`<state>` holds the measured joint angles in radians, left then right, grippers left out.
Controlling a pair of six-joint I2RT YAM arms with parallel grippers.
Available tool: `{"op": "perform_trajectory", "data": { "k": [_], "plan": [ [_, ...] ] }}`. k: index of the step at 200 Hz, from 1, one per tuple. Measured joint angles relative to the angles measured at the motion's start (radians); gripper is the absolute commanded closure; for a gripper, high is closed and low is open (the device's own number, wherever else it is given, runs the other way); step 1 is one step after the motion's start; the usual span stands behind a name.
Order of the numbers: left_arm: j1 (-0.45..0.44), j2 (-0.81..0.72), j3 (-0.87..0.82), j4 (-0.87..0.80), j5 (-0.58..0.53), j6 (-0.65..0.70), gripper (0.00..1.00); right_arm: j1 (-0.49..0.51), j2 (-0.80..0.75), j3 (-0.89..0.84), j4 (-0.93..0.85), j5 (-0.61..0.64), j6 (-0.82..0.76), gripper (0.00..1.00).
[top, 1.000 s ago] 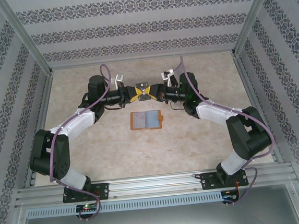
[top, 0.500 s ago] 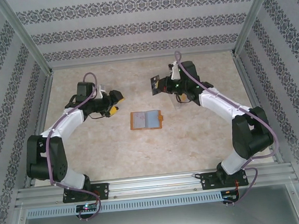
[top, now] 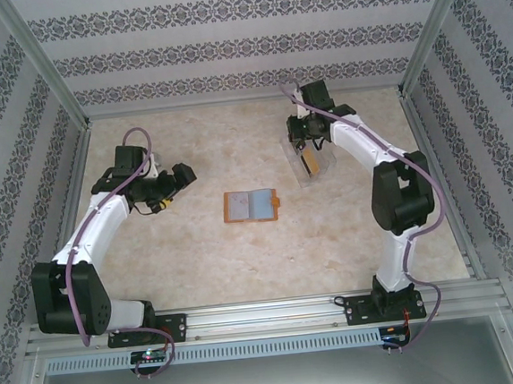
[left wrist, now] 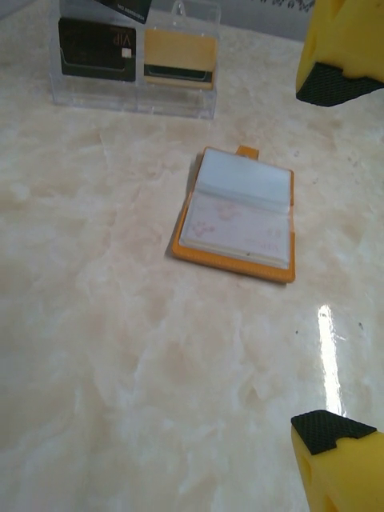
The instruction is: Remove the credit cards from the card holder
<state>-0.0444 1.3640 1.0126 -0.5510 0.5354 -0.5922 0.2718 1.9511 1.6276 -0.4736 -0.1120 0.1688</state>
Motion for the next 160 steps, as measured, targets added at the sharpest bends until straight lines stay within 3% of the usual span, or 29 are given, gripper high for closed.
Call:
{"op": "perform_trajectory", "data": {
  "k": [81, 160],
  "plan": [
    [0.0, 0.0, 0.002, -0.027, -0.017, 0.032, 0.01, -0.007, 0.092, 0.107, -0.102, 0.052, -0.144, 1.0],
    [0.0, 0.028, 0.002, -0.025, -0.013, 0.032, 0.01, -0.028, 0.169, 0.186, -0.14, 0.079, -0.169, 1.0]
  ]
}}
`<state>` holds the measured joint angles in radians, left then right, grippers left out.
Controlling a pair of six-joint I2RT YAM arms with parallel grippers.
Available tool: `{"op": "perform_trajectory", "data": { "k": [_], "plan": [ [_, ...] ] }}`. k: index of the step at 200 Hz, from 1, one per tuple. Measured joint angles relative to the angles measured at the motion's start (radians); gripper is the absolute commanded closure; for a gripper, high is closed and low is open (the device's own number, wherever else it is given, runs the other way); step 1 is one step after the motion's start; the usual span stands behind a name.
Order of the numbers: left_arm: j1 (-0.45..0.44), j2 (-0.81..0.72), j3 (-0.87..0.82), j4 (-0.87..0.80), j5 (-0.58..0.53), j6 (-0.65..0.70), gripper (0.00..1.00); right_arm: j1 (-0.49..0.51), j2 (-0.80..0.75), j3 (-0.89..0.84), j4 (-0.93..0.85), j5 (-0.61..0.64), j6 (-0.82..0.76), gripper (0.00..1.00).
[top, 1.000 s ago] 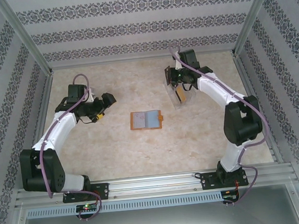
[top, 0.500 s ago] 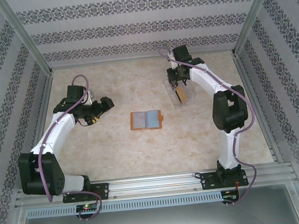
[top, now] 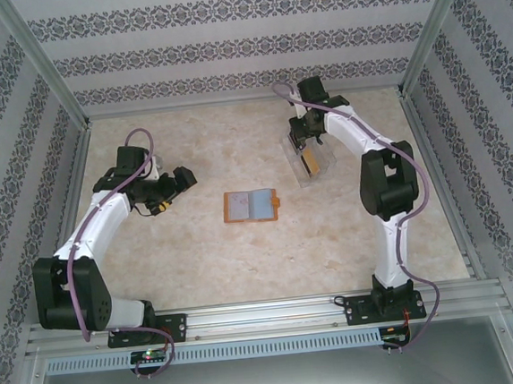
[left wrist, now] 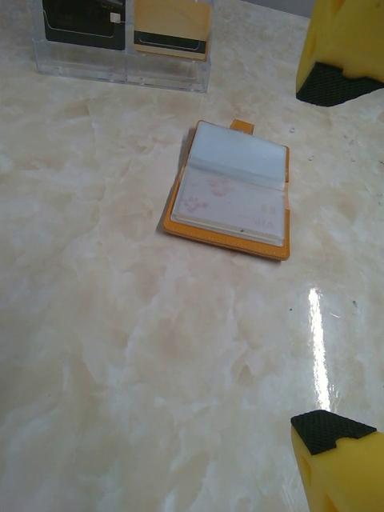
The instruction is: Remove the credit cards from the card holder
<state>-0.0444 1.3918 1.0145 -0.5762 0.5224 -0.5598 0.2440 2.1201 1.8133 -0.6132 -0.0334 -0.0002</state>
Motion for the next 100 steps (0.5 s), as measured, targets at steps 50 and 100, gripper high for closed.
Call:
{"op": "perform_trajectory", "data": {
  "k": [50, 100],
  "plan": [
    [0.0, 0.033, 0.0, 0.0, 0.001, 0.0, 0.01, 0.001, 0.023, 0.013, -0.008, 0.0, -0.001, 0.98],
    [0.0, 0.04, 0.0, 0.001, 0.008, 0.0, 0.0, 0.0, 0.037, 0.024, -0.018, 0.0, -0.014, 0.82]
  ]
}}
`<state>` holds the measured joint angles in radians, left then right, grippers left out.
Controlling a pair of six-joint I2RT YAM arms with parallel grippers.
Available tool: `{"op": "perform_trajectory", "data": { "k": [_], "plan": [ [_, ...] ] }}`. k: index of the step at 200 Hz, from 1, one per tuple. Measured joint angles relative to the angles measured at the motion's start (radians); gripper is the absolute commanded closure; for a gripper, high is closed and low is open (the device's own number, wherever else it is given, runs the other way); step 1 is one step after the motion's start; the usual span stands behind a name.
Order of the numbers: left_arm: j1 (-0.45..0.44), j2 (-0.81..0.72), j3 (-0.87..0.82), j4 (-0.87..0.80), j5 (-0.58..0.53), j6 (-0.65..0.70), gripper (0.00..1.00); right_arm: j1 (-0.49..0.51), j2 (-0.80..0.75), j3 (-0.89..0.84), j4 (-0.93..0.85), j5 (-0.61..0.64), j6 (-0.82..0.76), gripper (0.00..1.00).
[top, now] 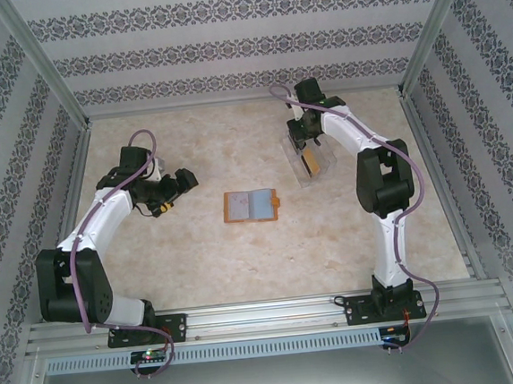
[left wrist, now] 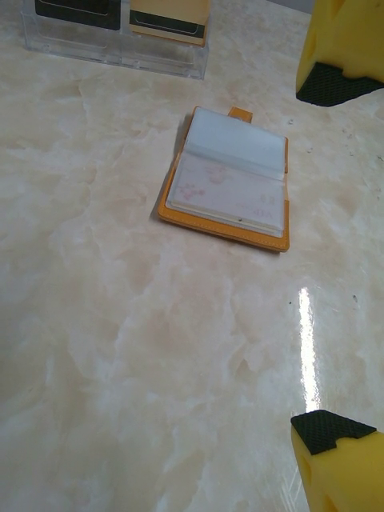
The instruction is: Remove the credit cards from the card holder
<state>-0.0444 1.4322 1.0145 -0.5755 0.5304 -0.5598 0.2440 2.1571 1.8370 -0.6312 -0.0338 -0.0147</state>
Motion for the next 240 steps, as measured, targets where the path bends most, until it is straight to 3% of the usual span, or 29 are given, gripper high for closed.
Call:
{"op": "perform_trajectory", "data": {
  "k": [21, 61, 86, 133, 178, 240],
  "plan": [
    [0.0, 0.002, 0.0, 0.001, 0.0, 0.0, 0.01, 0.0, 0.0, 0.0, -0.013, 0.0, -0.012, 0.73],
    [0.0, 0.013, 0.0, 0.004, 0.0, 0.0, 0.01, 0.0, -0.002, 0.014, -0.032, 0.0, -0.005, 0.69],
    [0.0, 0.013, 0.0, 0.004, 0.0, 0.0, 0.0, 0.001, -0.018, 0.003, -0.043, 0.0, 0.033, 0.59],
    [0.0, 0.013, 0.0, 0.017, 0.039, -0.001, 0.0, 0.036, -0.277, -0.217, -0.013, -0.106, 0.17, 0.44],
    [-0.002, 0.013, -0.003, 0.048, 0.083, -0.001, 0.0, 0.213, -0.475, -0.426, 0.063, -0.129, 0.35, 0.33],
    [-0.016, 0.01, -0.021, 0.062, 0.09, -0.002, 0.0, 0.469, -0.412, -0.558, 0.136, -0.034, 0.569, 0.34]
  ]
}}
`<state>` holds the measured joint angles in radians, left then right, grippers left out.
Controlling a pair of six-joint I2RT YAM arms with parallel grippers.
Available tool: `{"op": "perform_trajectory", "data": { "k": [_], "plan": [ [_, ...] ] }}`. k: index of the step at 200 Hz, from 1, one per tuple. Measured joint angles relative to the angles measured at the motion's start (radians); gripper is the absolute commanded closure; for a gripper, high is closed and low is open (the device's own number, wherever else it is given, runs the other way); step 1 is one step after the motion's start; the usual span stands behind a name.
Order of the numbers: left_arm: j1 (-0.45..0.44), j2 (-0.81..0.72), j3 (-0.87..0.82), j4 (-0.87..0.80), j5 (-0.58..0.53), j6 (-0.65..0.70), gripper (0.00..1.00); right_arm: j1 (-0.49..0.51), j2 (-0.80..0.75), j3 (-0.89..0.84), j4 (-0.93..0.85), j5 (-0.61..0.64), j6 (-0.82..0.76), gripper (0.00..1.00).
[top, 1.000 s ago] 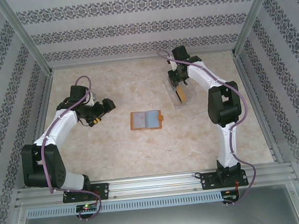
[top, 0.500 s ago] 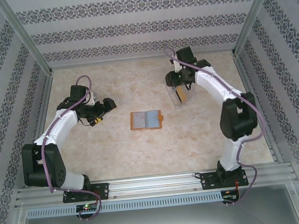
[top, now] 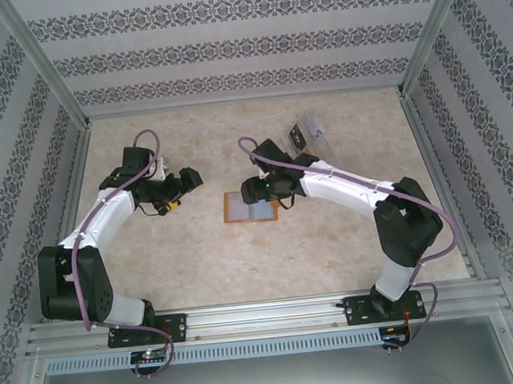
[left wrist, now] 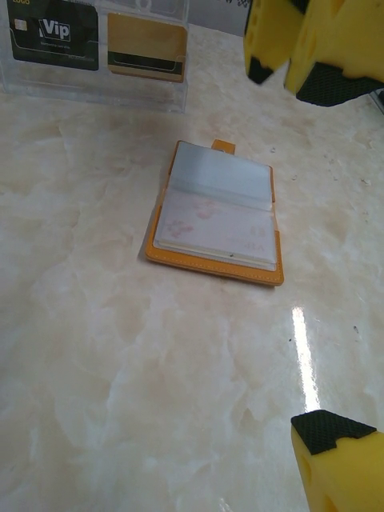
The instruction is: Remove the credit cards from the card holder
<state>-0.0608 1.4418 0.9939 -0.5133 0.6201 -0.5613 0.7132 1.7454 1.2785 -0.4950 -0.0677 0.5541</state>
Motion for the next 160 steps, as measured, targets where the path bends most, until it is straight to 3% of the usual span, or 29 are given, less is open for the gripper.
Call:
{"op": "perform_trajectory", "data": {
  "k": [43, 96, 138, 160],
  "plan": [
    [-0.011, -0.002, -0.003, 0.002, 0.0, -0.004, 0.0, 0.063, 0.145, 0.034, 0.021, 0.073, 0.051, 0.41],
    [-0.027, 0.0, -0.004, 0.01, 0.001, -0.026, 0.0, 0.063, 0.235, 0.084, 0.001, 0.105, 0.052, 0.44],
    [-0.071, 0.035, -0.005, 0.039, 0.005, -0.052, 0.08, 0.061, 0.274, 0.105, -0.008, 0.113, 0.05, 0.48],
    [-0.103, 0.06, -0.005, 0.047, 0.006, -0.062, 0.17, 0.061, 0.282, 0.117, -0.016, 0.121, 0.05, 0.51]
  ]
}}
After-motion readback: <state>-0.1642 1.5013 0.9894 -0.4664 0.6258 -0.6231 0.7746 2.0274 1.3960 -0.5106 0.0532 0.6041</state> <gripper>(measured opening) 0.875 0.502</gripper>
